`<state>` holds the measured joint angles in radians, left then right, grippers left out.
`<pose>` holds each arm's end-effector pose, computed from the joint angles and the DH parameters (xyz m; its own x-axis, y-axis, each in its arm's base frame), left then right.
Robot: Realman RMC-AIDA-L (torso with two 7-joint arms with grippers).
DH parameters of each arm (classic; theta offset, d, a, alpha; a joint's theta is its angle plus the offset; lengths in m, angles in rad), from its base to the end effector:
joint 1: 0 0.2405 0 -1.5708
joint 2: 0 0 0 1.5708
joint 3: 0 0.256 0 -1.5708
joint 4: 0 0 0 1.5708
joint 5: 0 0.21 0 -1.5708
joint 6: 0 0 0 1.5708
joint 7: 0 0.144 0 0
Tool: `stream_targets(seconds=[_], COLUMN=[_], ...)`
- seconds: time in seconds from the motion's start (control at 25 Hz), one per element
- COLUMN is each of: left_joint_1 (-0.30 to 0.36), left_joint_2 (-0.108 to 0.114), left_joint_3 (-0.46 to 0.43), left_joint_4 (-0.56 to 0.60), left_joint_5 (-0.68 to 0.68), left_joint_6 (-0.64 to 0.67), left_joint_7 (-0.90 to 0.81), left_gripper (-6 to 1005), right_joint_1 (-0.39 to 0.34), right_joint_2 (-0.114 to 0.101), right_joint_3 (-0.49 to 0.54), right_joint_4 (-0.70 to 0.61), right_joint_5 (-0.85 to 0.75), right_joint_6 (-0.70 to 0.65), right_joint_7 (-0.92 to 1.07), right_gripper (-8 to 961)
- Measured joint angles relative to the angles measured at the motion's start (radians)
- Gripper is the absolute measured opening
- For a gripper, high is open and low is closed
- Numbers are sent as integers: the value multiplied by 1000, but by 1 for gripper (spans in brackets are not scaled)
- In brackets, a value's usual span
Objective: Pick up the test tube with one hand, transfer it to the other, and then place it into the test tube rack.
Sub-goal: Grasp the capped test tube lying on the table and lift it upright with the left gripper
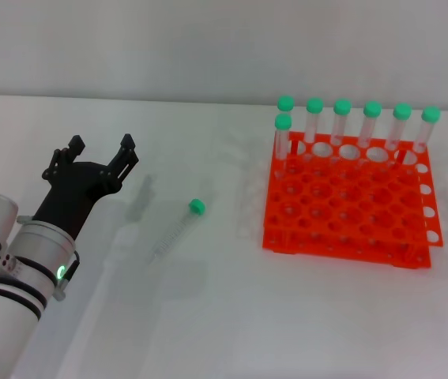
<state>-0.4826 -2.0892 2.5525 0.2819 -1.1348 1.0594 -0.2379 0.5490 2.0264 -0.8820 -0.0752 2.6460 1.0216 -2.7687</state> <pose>-0.2964 0.3430 -0.0507 0.5445 0.0573 0.8368 0.8279 -0.1966 -0.5253 0.3502 0.3746 0.0395 0.6745 -0.0091 -0.7382 -0.7378 -0.0434 -0.6736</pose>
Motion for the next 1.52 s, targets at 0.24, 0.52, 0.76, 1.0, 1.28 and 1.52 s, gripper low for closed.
stream_targets(seconds=[0.24, 0.52, 0.76, 1.0, 1.28, 1.52], left_joint_1=[-1, -61, -189, -292, -487, -612], left_joint_2=[1, 14, 59, 158, 245, 245], left_joint_3=[0, -5, 0, -1, -1, 124], left_joint_4=[-2, -12, -101, -163, -368, -562], left_joint_5=[0, 0, 200, 557, 1140, 1277], left_joint_6=[-3, -151, -306, -294, -129, 130], left_joint_7=[-6, -133, -435, -880, -1489, -1714], left_gripper=[888, 887, 885, 886, 884, 882], right_joint_1=[4, 0, -1, -8, -6, -3], right_joint_2=[0, 0, -2, -3, -3, -4], right_joint_3=[0, 0, 0, 0, 0, 4], right_joint_4=[0, 1, 1, -1, -2, -2], right_joint_5=[0, 0, 0, 0, 0, 1], right_joint_6=[0, 0, 0, 0, 0, 0], right_joint_7=[0, 0, 0, 0, 0, 0], right_gripper=[786, 787, 787, 787, 786, 786])
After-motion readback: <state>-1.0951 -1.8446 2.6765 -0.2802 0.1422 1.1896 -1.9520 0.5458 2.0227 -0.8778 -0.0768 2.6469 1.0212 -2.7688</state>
